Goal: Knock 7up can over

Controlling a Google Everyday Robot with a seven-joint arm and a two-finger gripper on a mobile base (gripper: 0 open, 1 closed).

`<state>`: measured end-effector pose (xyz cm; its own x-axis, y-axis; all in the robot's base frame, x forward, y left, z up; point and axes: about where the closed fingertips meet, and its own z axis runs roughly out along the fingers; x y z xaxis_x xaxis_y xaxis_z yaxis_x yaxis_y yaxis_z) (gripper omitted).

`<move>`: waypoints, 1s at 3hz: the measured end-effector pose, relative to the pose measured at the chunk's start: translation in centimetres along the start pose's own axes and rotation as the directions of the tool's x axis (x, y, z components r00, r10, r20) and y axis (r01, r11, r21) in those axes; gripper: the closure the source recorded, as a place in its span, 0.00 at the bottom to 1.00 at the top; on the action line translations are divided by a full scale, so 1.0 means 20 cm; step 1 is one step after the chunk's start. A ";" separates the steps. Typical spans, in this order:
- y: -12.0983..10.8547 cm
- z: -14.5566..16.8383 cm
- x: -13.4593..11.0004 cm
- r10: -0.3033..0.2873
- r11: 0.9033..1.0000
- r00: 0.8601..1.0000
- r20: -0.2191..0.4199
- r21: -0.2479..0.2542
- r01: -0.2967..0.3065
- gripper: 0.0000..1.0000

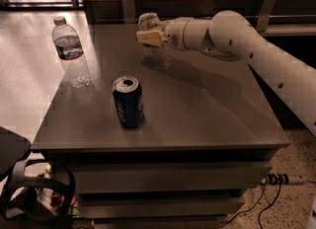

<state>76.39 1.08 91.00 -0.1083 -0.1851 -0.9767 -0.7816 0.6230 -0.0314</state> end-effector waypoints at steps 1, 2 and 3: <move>-0.04 -0.15 -0.06 -0.032 0.999 0.989 -0.148 0.031 0.037 1.00; -0.07 -0.19 -0.05 -0.043 0.998 0.969 -0.243 0.043 0.055 1.00; -0.07 -0.21 0.03 -0.061 0.995 0.913 -0.404 0.046 0.087 1.00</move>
Offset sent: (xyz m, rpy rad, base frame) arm -0.0157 -0.0579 0.0224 -0.3437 0.1650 -0.0752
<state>74.87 -3.01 91.34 -0.2995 -0.5139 -0.8039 -0.7591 0.6387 -0.1255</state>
